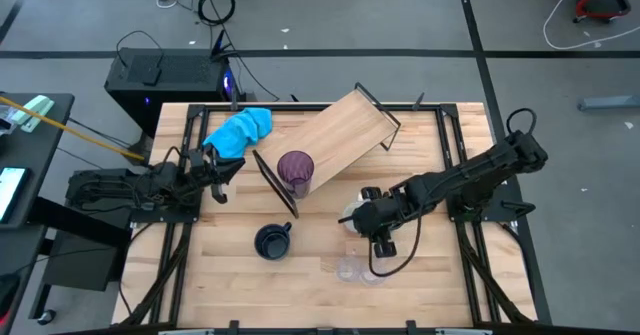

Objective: Stack small to large cups/mugs on shelf
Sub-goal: Put the orange mug on the shelf

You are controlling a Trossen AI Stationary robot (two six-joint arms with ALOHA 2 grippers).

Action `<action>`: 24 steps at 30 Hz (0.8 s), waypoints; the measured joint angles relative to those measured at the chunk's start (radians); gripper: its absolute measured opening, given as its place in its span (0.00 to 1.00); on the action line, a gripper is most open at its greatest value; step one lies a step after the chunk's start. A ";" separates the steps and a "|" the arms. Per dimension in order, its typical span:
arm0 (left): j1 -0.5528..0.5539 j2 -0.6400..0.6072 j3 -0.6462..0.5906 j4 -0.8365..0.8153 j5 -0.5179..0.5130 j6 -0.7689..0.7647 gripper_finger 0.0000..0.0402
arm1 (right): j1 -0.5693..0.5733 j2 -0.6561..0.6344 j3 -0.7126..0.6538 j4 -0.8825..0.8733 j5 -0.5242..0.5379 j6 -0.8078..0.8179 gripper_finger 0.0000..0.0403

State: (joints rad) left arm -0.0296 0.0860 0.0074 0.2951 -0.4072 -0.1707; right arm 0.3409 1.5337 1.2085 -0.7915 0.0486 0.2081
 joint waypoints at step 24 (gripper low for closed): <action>0.000 0.000 0.000 0.000 0.000 0.000 0.10 | -0.016 0.000 -0.122 0.114 0.013 -0.105 0.20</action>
State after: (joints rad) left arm -0.0295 0.0860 0.0074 0.2947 -0.4069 -0.1707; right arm 0.3251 1.5333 1.0866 -0.6772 0.0614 0.1029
